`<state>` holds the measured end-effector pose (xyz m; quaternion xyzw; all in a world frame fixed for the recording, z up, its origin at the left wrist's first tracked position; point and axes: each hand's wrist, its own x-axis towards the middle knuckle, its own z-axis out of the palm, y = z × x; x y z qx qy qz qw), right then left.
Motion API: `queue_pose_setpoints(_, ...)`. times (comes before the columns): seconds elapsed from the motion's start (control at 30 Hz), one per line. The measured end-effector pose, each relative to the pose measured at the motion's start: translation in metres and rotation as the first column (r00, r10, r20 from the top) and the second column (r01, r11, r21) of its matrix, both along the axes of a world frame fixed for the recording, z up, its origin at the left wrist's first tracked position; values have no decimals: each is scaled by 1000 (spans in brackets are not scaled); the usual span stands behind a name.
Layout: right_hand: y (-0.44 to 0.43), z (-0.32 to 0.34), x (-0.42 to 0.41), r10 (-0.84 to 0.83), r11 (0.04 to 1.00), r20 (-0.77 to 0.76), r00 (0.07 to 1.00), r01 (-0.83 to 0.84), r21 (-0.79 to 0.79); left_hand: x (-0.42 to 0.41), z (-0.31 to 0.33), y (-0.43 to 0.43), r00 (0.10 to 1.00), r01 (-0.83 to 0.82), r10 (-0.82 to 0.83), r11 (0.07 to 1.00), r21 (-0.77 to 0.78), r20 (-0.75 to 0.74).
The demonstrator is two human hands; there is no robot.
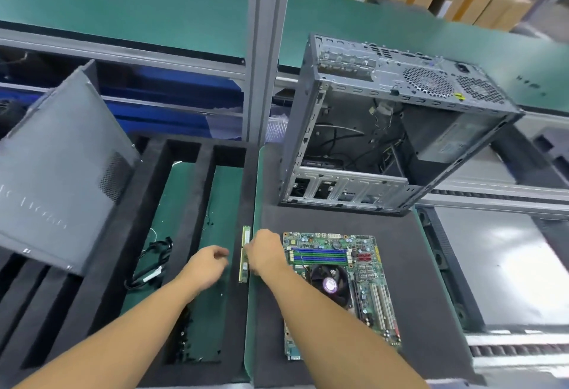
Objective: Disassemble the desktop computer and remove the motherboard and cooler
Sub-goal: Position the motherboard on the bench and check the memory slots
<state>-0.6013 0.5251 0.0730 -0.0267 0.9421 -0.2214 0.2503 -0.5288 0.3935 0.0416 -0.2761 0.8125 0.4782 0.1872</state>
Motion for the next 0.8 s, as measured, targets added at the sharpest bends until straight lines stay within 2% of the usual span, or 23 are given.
queue_pose_setpoints(0.1,19,22,-1,12,999,-75,997,-15,-39,-9,11,11,988,-17,-1,993,-115,-156)
queue_pose_setpoints(0.2,51,43,-4,-4,996,-123,992,-8,-93,-18,20,31,958,7,-34,995,-97,-285)
queue_pose_setpoints(0.27,75,52,-5,-29,993,-135,990,14,-113,-20,25,48,945,104,-115,993,-54,-307)
queue_pose_setpoints(0.37,114,56,-2,-52,996,-171,984,38,-83,-20,26,74,873,311,-333,943,-117,-357)
queue_pose_setpoints(0.43,136,51,5,27,999,-177,984,-22,32,-19,23,91,843,396,-404,913,-98,-356)
queue_pose_setpoints(0.57,159,41,27,183,951,-95,978,-152,268,-16,14,118,827,489,-488,869,-71,-280)
queue_pose_setpoints(0.73,179,41,44,336,923,65,940,-342,175,-13,13,124,773,584,-595,803,-119,-220)
queue_pose_setpoints(0.8,184,42,44,399,896,8,917,-392,207,-11,16,121,749,608,-634,773,-180,-194)
